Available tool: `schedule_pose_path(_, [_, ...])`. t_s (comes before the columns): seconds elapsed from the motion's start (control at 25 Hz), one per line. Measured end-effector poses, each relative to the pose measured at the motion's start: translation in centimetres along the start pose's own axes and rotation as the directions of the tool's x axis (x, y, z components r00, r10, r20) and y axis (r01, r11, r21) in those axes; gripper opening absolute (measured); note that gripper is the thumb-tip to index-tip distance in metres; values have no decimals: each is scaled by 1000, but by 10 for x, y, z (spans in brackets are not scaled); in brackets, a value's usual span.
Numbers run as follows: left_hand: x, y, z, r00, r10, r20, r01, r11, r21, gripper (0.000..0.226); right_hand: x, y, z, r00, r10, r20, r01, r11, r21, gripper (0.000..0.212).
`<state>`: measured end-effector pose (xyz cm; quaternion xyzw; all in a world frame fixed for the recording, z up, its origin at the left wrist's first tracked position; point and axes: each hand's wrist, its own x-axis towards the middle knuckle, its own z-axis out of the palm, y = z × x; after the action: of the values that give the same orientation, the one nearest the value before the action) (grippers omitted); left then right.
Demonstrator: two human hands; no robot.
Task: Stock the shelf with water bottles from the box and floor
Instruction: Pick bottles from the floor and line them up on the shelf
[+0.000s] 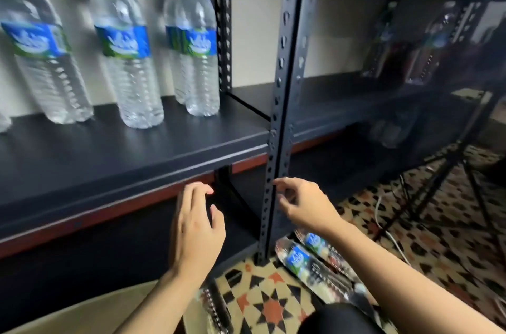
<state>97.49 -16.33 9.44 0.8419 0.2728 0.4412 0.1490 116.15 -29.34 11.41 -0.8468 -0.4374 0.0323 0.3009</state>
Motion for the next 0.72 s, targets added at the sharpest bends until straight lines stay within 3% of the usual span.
schedule_pose_path(0.12, [-46,-8,41,972,-20,233,17,1000,18,25,-38,72,19,972,233,20,-232,971,-55,40])
schedule_pose_path(0.24, [-79,-25,75,883,-239,404,206,971,124,24,-60,124,43,908,410,89,-406,912,-57,45])
schedule_pose_path(0.4, [-114,-49,124,613,-607,506,498,794,349,38,-67,173,89,834,515,196,-498,857,-130,59])
schedule_pose_path(0.52, [-139,-74,163,403,-759,511,593,642,486,61,-59,203,124,775,574,263,-540,819,-197,75])
schedule_pose_path(0.64, [-163,-110,198,165,-875,456,723,422,547,89,-48,232,159,704,631,325,-543,774,-327,95])
schedule_pose_path(0.72, [-184,-144,221,75,-914,399,716,328,616,111,-43,250,180,653,652,386,-496,753,-432,105])
